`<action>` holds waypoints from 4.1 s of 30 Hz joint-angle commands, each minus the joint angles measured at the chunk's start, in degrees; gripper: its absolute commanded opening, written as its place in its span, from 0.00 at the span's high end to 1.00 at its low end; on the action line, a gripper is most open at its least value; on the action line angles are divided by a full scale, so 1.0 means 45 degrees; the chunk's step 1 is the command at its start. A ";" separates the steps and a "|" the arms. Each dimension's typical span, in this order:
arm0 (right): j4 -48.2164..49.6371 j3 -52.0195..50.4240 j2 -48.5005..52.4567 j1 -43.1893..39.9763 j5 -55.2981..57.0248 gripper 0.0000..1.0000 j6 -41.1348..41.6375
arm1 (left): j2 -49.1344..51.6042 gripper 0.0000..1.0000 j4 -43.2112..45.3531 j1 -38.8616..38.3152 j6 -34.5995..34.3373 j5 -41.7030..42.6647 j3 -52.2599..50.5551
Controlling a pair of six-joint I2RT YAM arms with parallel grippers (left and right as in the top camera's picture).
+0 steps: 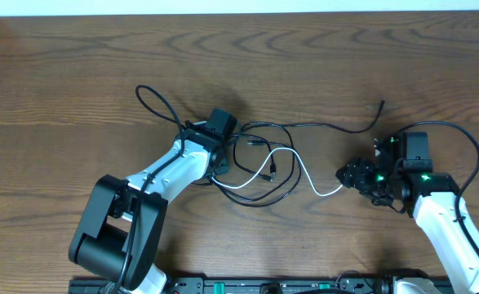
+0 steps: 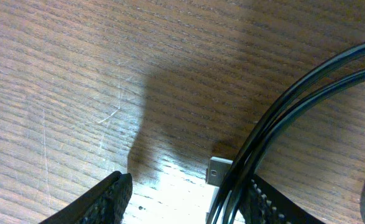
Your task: Untangle cables
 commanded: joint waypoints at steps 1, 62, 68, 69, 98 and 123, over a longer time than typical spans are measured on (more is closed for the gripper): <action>-0.0277 0.0073 -0.0005 0.0447 0.0636 0.33 0.0525 | 0.0617 0.41 -0.0029 0.0107 -0.0107 0.0010 -0.0437; 0.9345 -0.1321 -0.0607 -1.0015 0.0087 0.99 0.4206 | 0.0617 0.14 -0.0131 0.0107 -0.0112 0.0015 -0.0437; 1.2594 -0.0767 -0.0602 -1.0015 -0.0355 0.99 0.4449 | 0.0617 0.14 -0.0126 0.0107 -0.0112 0.0015 -0.0437; 1.2662 -0.0525 -0.0602 -1.0015 -0.0345 0.99 0.4430 | 0.0617 0.14 -0.0131 0.0107 -0.0117 0.0015 -0.0437; 0.0452 1.0758 0.4444 -0.7533 0.6295 0.99 -0.3279 | 0.0617 0.14 0.0117 0.0107 -0.0117 0.0311 -0.0437; -0.2608 0.9520 0.5911 -0.5853 0.0141 0.09 -0.3279 | 0.0617 0.14 0.0204 0.0107 -0.0112 0.0345 -0.0437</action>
